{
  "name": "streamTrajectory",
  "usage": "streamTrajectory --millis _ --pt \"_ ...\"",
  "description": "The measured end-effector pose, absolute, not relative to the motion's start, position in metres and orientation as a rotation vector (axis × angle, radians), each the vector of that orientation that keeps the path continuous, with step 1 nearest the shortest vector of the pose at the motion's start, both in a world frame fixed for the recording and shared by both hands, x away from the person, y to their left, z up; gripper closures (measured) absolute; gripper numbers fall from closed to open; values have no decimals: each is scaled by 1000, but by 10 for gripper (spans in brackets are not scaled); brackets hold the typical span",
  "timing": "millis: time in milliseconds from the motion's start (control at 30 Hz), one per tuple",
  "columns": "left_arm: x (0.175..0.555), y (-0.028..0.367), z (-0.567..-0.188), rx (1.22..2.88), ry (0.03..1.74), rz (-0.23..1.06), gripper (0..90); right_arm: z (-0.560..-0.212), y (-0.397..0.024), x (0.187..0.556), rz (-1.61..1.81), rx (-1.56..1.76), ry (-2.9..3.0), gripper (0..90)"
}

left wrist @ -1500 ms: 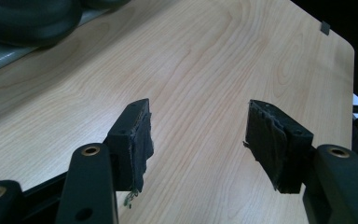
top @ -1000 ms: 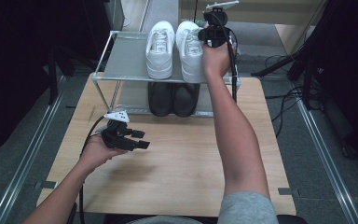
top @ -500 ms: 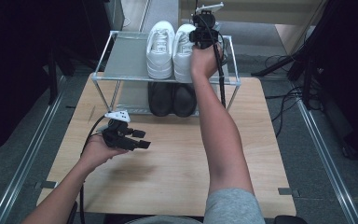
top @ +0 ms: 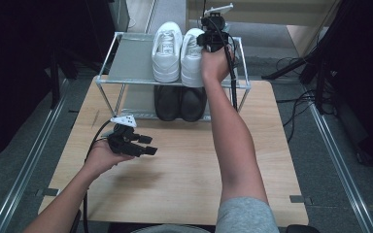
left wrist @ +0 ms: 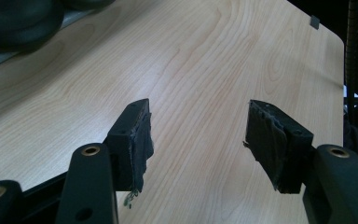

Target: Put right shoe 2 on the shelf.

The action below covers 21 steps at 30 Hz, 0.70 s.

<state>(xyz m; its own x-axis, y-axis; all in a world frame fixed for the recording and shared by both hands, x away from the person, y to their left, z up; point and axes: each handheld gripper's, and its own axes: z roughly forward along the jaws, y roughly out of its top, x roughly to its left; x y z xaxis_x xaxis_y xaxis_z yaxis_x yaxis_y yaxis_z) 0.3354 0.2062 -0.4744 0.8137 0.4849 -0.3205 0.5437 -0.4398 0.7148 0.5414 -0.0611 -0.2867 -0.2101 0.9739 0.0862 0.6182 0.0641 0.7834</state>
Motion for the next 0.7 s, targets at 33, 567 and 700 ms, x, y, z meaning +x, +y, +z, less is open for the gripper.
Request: streamTrajectory --millis 33,567,700 --pt "335 206 -474 2112 754 -83 411 -287 -61 541 987 1575 1871 778" --pt "336 207 -475 2109 756 -87 412 -288 -56 546 1045 1618 1794 793" --pt "336 206 -475 2114 754 -83 411 -287 -60 546 1043 1594 1839 719"
